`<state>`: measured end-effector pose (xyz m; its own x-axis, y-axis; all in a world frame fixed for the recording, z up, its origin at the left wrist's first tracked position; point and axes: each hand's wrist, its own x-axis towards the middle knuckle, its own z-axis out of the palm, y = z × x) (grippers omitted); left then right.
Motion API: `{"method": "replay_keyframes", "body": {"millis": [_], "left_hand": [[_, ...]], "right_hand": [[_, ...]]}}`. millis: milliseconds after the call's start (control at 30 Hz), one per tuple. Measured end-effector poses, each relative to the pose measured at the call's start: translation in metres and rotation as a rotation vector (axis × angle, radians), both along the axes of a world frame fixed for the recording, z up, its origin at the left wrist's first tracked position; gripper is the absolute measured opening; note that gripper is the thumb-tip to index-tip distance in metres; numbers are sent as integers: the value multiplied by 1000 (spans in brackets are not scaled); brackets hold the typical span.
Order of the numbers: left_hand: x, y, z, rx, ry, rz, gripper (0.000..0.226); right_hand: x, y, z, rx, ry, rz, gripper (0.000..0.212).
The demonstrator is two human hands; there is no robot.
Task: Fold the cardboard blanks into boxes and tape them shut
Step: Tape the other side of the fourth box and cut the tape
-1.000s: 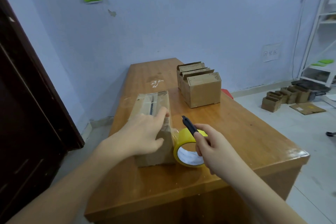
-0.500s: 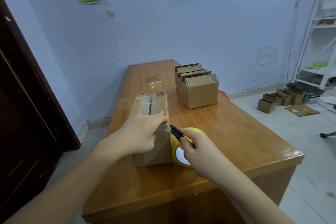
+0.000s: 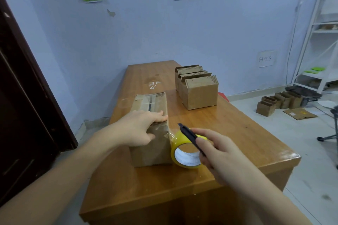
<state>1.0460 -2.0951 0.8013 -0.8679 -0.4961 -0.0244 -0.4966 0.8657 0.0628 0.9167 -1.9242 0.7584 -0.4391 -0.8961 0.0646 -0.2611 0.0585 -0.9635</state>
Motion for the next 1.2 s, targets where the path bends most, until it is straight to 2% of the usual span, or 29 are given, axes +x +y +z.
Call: {"method": "replay_keyframes", "body": {"millis": [133,233,333,467,633,767,933,1200], "left_hand": [[0,-1,-2,-13,27,0,68],[1,-2,-4,-10,52,8,65],[0,-1,-6,-34,92,13,58],[-1,-1,-9,-71,150,26,51],[-1,-2,-15,-110,169,28,53],[0,-3,-18,-139,195,24,54],[0,-4,-19,-132,227,20,54],[0,-4,-19,-123,222,22,56]], "right_hand": [[-10,-2,0,-55,-162,-45,39],[-21,-7,-4,-88,-196,-106,41],[-30,-12,-8,-123,-172,-120,37],[-49,-19,-17,-136,-11,-173,24],[-97,-43,-45,87,28,-381,24],[-123,-57,-74,276,347,-489,16],[-137,-66,-89,390,703,-591,24],[-142,-72,-93,593,932,-527,31]]}}
